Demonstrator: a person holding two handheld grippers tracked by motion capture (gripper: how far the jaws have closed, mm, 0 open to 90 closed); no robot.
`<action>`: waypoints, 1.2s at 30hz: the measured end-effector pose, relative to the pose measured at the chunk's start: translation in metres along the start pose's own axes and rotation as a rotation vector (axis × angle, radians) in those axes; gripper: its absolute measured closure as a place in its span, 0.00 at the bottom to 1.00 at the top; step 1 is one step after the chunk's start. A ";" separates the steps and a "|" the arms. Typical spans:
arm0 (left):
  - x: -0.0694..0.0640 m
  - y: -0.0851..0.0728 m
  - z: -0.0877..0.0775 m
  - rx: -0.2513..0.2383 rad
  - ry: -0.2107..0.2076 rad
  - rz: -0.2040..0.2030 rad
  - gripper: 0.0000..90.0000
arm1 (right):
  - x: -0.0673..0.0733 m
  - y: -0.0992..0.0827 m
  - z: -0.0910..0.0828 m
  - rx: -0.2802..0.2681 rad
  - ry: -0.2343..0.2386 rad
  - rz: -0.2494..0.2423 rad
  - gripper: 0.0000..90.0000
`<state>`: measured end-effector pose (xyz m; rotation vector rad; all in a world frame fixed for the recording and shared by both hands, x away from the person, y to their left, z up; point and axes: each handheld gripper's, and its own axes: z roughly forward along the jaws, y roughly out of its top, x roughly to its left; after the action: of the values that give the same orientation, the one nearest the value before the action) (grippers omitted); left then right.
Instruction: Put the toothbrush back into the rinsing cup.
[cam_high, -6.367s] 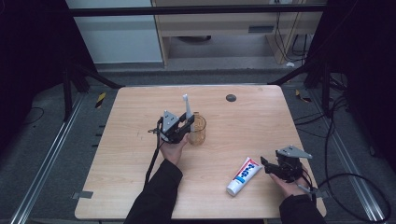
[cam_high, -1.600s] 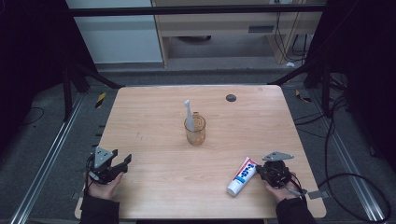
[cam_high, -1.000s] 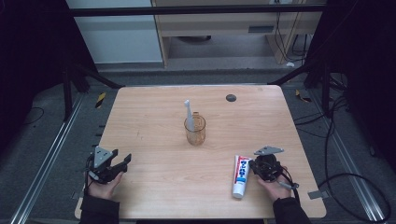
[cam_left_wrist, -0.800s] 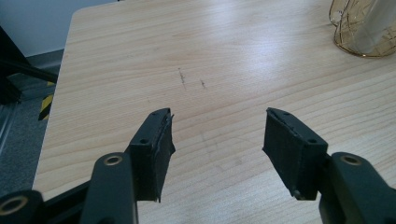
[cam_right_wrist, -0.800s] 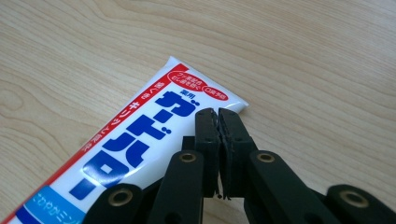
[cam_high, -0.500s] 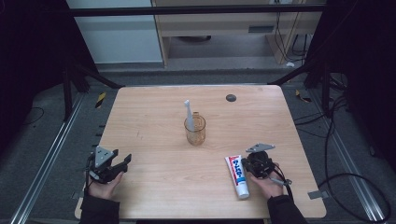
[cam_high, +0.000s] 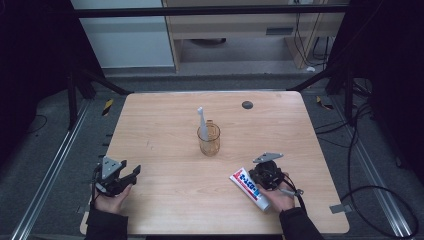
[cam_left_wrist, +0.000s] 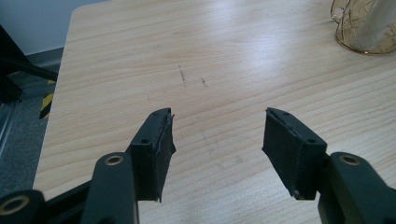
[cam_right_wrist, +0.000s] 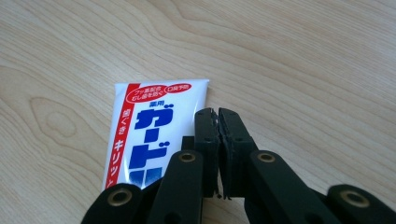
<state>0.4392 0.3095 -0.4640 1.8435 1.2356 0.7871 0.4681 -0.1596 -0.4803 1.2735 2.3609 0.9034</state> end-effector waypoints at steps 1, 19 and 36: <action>0.000 0.000 0.000 0.000 0.000 0.000 0.47 | 0.001 0.000 0.001 0.001 -0.002 0.000 0.96; 0.002 -0.001 0.002 -0.002 0.014 0.020 0.46 | -0.013 0.003 -0.034 -0.058 -0.022 0.040 0.72; 0.002 -0.001 0.003 0.011 0.003 0.019 0.45 | -0.005 0.003 -0.050 -0.021 -0.012 0.019 0.54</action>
<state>0.4414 0.3110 -0.4663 1.8658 1.2285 0.7955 0.4461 -0.1814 -0.4411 1.2911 2.3280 0.9219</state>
